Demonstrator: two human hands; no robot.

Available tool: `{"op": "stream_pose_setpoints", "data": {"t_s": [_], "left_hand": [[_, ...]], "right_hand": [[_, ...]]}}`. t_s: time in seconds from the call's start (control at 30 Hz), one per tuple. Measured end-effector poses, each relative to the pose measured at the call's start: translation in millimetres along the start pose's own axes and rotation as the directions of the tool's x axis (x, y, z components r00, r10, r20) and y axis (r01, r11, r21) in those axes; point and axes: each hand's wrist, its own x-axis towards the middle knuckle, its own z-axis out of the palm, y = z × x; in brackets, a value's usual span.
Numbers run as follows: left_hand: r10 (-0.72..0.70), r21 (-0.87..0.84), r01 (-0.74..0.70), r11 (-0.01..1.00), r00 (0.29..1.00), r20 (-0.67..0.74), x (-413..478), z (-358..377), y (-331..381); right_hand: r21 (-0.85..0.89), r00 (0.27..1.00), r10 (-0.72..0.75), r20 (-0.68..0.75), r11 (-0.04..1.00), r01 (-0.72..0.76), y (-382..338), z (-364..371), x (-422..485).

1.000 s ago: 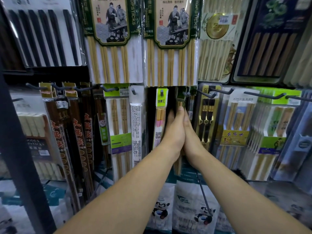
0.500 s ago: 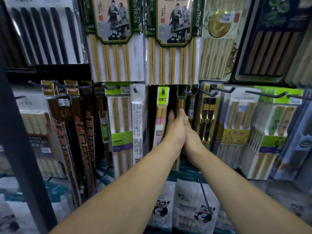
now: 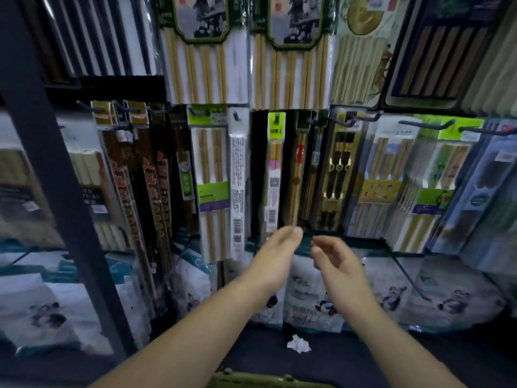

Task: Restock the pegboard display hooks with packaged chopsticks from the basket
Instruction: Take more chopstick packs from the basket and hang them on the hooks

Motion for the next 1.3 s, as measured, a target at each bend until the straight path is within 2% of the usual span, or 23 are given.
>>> {"op": "stream_pose_setpoints", "data": {"t_s": [0.07,0.13,0.27,0.3,0.4,0.5,0.57,0.67,0.77,0.87,0.93,1.0,1.2,1.3], "left_hand": [[0.021,0.105,-0.023,0.994,1.000,0.017,-22.1,-11.0,-31.4],[0.019,0.214,-0.013,0.977,0.999,-0.026,-41.5,-23.8,-65.2],[-0.158,0.337,0.209,0.918,0.972,-0.173,-74.6,-60.5,-144.9],[-0.196,0.404,0.268,0.875,0.958,-0.211,-83.2,-71.2,-167.7],[-0.227,0.683,0.414,0.602,0.908,-0.351,-113.8,-101.0,-228.7],[-0.352,0.632,0.595,0.496,0.804,-0.480,-143.6,-119.6,-276.5],[-0.449,0.549,0.669,0.501,0.744,-0.496,-161.6,-127.6,-303.7],[-0.522,0.385,0.694,0.608,0.716,-0.464,-183.6,-130.4,-331.3],[-0.447,0.336,0.642,0.689,0.741,-0.501,-194.2,-127.3,-345.9],[-0.365,0.359,0.593,0.721,0.765,-0.530,-198.4,-125.7,-354.8],[-0.355,0.350,0.594,0.724,0.756,-0.550,-199.6,-125.5,-358.0],[-0.358,0.333,0.602,0.726,0.744,-0.564,-199.9,-124.9,-359.5],[-0.368,0.315,0.631,0.709,0.712,-0.598,-197.9,-123.0,-363.6],[-0.363,0.321,0.629,0.708,0.714,-0.598,-197.6,-123.5,-365.2]], "right_hand": [[-0.054,0.997,0.061,0.051,0.997,-0.058,28.7,6.4,-26.1],[-0.109,0.983,0.144,0.109,0.985,-0.133,60.4,17.5,-51.8],[-0.273,0.906,0.345,0.246,0.922,-0.277,132.5,50.9,-107.0],[-0.319,0.879,0.387,0.279,0.901,-0.295,150.9,60.5,-121.2],[-0.439,0.800,0.492,0.342,0.837,-0.327,199.9,89.8,-159.7],[-0.541,0.702,0.575,0.421,0.780,-0.314,242.9,113.2,-189.1],[-0.593,0.644,0.615,0.454,0.748,-0.297,270.8,125.4,-207.2],[-0.665,0.566,0.655,0.501,0.709,-0.232,306.8,137.2,-228.1],[-0.735,0.471,0.696,0.541,0.664,-0.136,329.7,145.4,-239.3],[-0.737,0.367,0.691,0.623,0.675,-0.018,335.6,158.0,-246.9],[-0.723,0.310,0.668,0.677,0.683,0.108,337.8,169.6,-254.7],[-0.723,0.297,0.660,0.690,0.654,0.225,339.3,179.8,-265.2],[-0.729,0.314,0.658,0.684,0.609,0.312,346.3,186.4,-272.8],[-0.706,0.266,0.661,0.702,0.594,0.386,351.0,191.6,-265.9]]}}
